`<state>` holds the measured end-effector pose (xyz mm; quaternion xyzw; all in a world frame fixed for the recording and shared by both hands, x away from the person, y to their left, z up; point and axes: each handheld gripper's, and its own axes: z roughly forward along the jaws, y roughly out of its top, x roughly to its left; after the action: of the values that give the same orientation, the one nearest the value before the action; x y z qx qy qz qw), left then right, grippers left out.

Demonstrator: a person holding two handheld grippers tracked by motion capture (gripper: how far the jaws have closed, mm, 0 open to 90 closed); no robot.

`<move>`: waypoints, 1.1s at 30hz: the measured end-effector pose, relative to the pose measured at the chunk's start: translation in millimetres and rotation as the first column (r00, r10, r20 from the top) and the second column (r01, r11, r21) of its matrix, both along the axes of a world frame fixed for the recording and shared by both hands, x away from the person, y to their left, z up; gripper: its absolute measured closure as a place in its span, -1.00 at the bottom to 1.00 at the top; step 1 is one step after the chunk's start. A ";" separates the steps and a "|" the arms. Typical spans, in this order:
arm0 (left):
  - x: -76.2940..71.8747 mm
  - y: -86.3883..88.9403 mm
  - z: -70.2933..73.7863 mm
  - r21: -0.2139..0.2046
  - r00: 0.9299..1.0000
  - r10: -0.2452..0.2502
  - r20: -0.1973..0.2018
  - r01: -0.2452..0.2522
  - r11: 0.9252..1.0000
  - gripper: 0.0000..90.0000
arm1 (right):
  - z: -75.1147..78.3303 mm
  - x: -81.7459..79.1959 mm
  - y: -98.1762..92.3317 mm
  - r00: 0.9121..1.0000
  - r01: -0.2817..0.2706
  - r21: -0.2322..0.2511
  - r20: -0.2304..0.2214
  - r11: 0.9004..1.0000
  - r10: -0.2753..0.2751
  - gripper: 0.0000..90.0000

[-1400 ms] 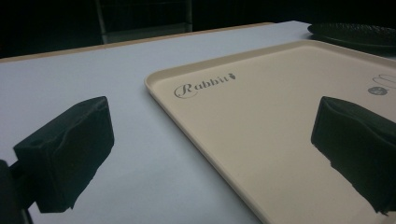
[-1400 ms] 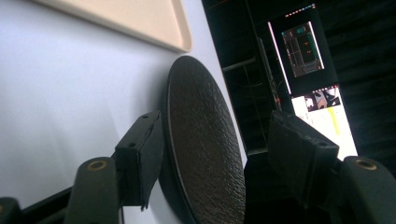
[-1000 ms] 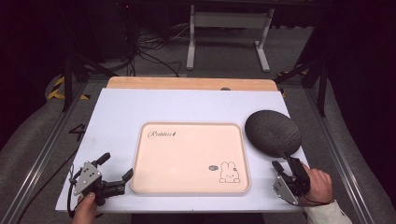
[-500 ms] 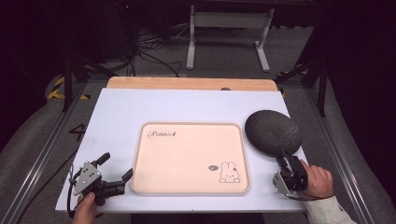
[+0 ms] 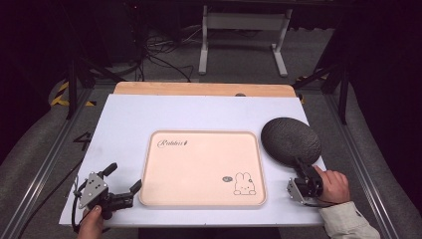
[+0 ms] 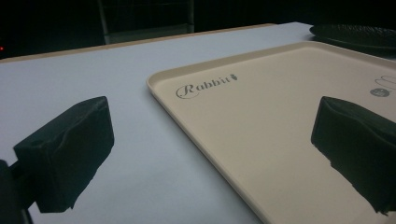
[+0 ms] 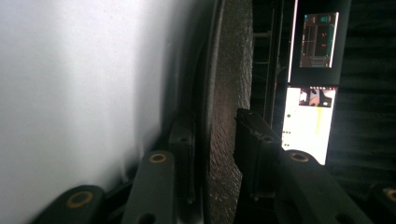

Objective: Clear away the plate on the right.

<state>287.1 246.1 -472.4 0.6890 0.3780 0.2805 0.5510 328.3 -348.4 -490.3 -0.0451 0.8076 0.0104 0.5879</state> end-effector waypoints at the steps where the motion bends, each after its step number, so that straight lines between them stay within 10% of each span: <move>1: 0.0 0.0 0.0 0.000 1.000 0.000 0.000 0.000 1.000 -0.99 | -0.5 1.4 0.0 1.000 -0.006 -0.001 -0.003 1.000 0.006 0.58; 20: 0.2 -0.6 0.2 0.008 1.000 -0.003 -0.004 0.003 1.000 -0.99 | 0.9 9.2 -0.1 0.996 -0.019 -0.008 -0.087 1.000 0.019 0.83; 33: -0.1 -0.5 0.3 0.012 1.000 -0.007 -0.003 0.007 1.000 -0.99 | -0.3 7.7 3.2 0.998 0.001 -0.022 -0.064 1.000 -0.002 0.87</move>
<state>287.0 245.6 -472.2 0.6939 0.3746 0.2798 0.5476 336.0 -345.2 -490.6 -0.0507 0.8260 0.0024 0.5613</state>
